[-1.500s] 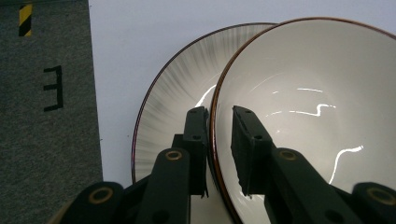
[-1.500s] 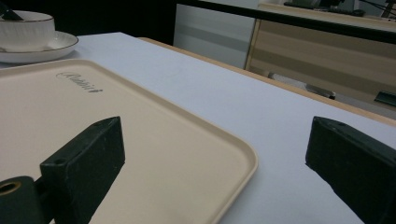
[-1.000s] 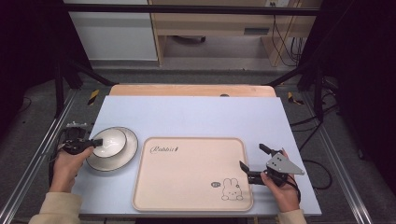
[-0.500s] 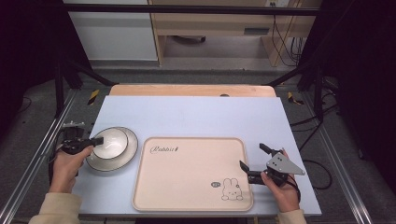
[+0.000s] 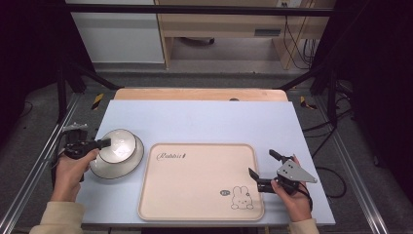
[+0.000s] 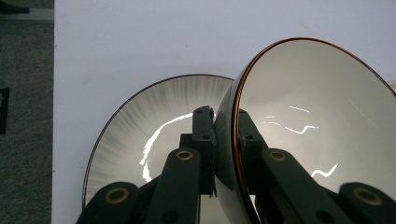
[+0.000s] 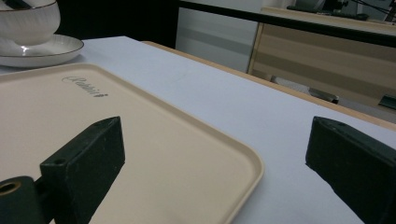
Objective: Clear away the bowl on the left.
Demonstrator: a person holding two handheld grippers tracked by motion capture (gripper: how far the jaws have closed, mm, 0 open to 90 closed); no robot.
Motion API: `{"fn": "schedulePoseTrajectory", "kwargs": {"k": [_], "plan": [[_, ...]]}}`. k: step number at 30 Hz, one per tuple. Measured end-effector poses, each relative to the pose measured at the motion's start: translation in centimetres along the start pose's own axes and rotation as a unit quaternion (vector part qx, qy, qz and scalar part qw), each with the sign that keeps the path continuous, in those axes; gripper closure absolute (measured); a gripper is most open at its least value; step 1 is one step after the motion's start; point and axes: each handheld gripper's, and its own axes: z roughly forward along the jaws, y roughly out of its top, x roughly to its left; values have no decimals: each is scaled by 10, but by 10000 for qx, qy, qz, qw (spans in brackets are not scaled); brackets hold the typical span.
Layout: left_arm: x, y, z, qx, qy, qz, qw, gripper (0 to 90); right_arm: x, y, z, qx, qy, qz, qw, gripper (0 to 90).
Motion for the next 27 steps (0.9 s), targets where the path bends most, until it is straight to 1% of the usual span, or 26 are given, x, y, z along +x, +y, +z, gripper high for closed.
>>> {"fn": "schedulePoseTrajectory", "kwargs": {"k": [1, 9, 16, 20, 27], "plan": [[-2, 1, -2, -30, -42, 10, 10000, 821, 0, 0, 0, 1, -4, -6, 10000, 48], [-12, 6, -5, -104, -105, 131, 9998, 821, 0, 0, 0, -10, -3, 2, 10000, 48], [-16, 8, -5, -134, -168, 156, 9996, 821, 0, 0, -1, -3, -5, 1, 10000, 48], [-19, 9, -6, -192, -221, 174, 9994, 821, 0, 0, 0, -8, -11, 6, 10000, 48], [-25, 10, -6, -187, -252, 239, 9992, 821, 0, 0, -1, -11, -11, 6, 10000, 48]]}}
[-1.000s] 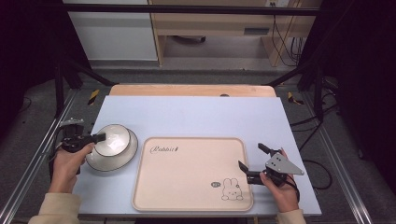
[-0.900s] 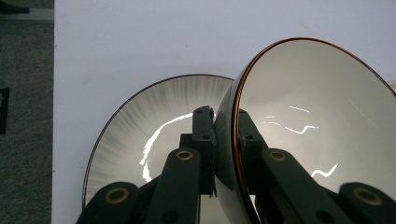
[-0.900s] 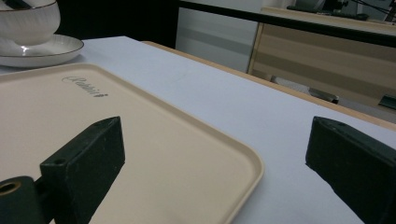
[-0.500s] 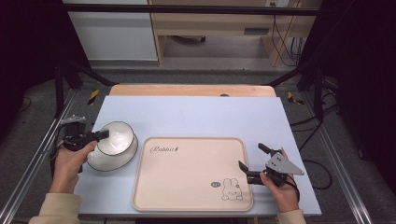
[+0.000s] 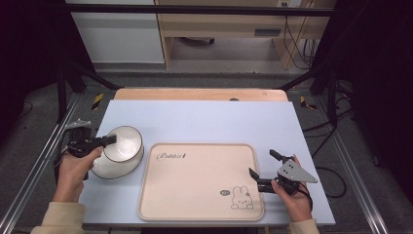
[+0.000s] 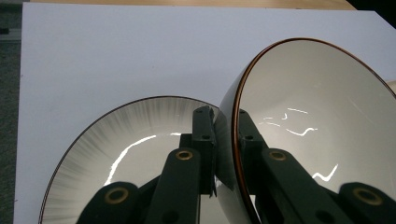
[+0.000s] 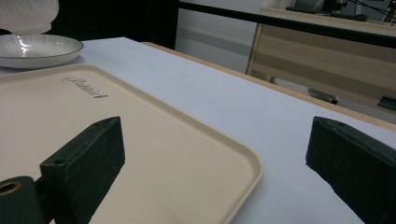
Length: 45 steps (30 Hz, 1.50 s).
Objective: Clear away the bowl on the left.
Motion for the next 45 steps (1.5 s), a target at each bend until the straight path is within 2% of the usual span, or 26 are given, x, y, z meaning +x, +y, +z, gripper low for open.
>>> {"fn": "schedulePoseTrajectory", "kwargs": {"k": [11, 19, 23, 32, 36, 40, 43, 45], "plan": [[-11, 4, 1, -34, -143, 88, 9999, 820, -1, 0, 0, 2, -15, 21, 10000, 48], [-20, 6, 3, -5, -238, 227, 9995, 820, -1, 0, 0, -8, -10, 11, 10000, 48], [-23, 6, 5, -26, -319, 224, 9992, 820, 0, 0, 0, -9, -8, 8, 10000, 48], [-38, 7, 12, 82, -391, 404, 9984, 820, 0, 0, 0, -3, -7, 4, 10000, 48], [-45, 5, 19, 111, -578, 392, 9975, 820, -1, 0, 0, 0, -9, 13, 10000, 48], [-52, 4, 24, 136, -670, 443, 9967, 820, -1, 0, 0, -12, -14, 45, 10000, 48], [-54, 3, 26, 157, -701, 414, 9966, 820, -1, 1, -1, -58, -13, 82, 9999, 48], [-58, 3, 29, 170, -794, 396, 9959, 819, -2, 1, -1, -55, -25, 93, 9999, 48]]}}
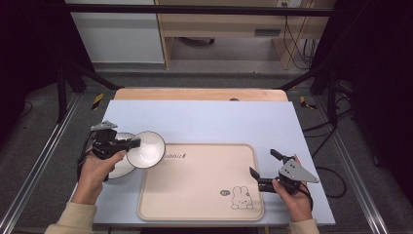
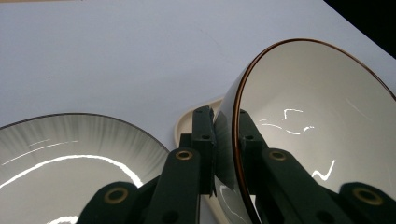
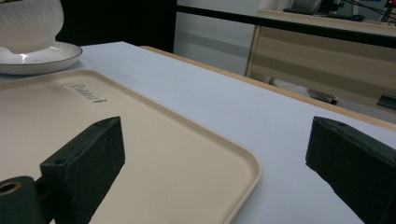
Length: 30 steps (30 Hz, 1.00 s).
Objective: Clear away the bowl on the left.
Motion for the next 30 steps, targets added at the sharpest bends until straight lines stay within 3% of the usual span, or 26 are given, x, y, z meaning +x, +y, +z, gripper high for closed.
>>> {"fn": "schedulePoseTrajectory", "kwargs": {"k": [8, 22, 30], "plan": [[-8, 0, 7, 41, -107, 64, 9999, 819, 0, 0, 0, -28, 28, -11, 10000, 48], [-14, 1, 11, 67, -166, 116, 9998, 819, -4, 1, -6, -362, 38, 48, 9993, 45], [-24, 0, 20, 121, -227, 181, 9995, 819, -6, 0, -7, -379, 32, -21, 9993, 45]]}}
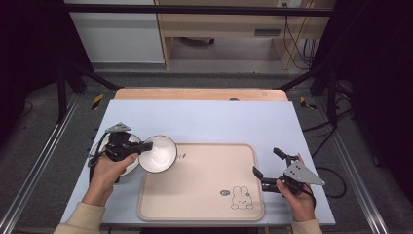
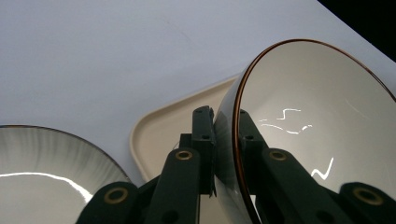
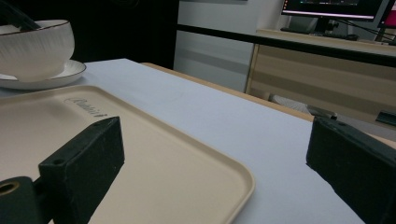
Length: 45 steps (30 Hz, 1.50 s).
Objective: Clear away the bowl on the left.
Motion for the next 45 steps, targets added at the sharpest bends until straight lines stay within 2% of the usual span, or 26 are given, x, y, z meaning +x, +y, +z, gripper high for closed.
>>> {"fn": "schedulePoseTrajectory", "kwargs": {"k": [2, 4, 9, 22, 45], "plan": [[-5, -2, 8, 6, -52, -44, 10000, 819, 0, 0, 0, -13, 11, -24, 10000, 45], [-8, -3, 12, 35, -56, -36, 10000, 819, 0, 0, 0, -33, 20, -29, 10000, 45], [-14, -6, 22, 129, -216, -29, 9997, 819, 0, 1, -1, -112, 18, -102, 9999, 45], [-34, -13, 47, 414, -392, 116, 9983, 818, -1, 0, -1, -120, 4, -94, 9999, 45], [-53, -18, 68, 648, -596, 245, 9958, 818, 0, 0, -1, -77, -5, -66, 9999, 46]]}}
